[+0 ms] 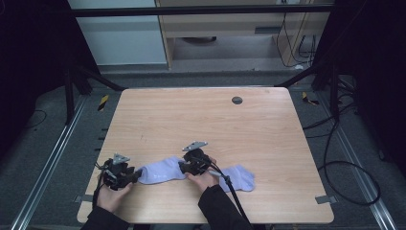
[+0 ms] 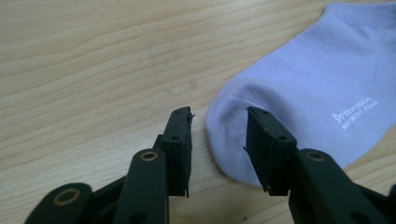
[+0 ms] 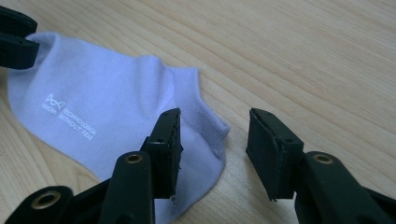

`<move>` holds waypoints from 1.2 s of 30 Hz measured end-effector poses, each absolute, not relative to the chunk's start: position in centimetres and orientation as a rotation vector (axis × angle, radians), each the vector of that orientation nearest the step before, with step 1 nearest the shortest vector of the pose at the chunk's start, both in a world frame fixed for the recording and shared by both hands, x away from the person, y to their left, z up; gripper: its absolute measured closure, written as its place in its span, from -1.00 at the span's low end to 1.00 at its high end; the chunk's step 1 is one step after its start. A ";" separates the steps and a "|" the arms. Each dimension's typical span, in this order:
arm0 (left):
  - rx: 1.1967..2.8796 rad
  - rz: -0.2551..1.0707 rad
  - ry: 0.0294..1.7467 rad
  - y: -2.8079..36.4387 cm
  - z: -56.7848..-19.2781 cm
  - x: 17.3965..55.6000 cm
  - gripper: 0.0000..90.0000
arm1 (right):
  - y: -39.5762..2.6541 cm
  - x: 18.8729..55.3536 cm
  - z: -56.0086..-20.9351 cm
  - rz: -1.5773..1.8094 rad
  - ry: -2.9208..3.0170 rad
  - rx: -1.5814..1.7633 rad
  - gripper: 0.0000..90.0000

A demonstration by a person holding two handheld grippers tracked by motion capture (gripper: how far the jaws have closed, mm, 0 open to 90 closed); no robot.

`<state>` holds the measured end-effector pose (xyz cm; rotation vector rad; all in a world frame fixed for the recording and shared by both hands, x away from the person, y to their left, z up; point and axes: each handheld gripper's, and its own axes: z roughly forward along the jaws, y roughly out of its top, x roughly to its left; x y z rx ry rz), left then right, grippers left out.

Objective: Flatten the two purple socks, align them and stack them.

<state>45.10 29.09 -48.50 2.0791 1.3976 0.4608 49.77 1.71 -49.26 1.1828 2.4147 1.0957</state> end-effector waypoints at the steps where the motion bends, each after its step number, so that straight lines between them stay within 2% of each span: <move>1: 2.080 0.459 1.400 29.0 -48.6 45.1 0.39 | 1.8 49.8 -49.4 1.091 2.418 1.178 0.24; 9: 2.081 0.440 1.408 28.9 -48.7 45.1 0.62 | 2.1 49.7 -49.8 1.063 2.420 1.145 0.50; 13: 2.082 0.435 1.413 28.7 -48.6 45.1 0.86 | 2.3 49.4 -49.8 1.042 2.413 1.130 0.75; 16: 2.081 0.432 1.408 28.6 -48.4 45.0 0.92 | 2.4 49.1 -49.8 1.043 2.408 1.132 0.91; 25: 1.996 0.404 1.350 28.4 -46.4 44.2 0.93 | 0.9 48.6 -47.8 1.163 2.390 1.146 0.94; 36: 1.969 0.378 1.243 25.5 -44.3 43.3 0.94 | -2.9 47.6 -44.1 1.187 2.366 1.105 0.94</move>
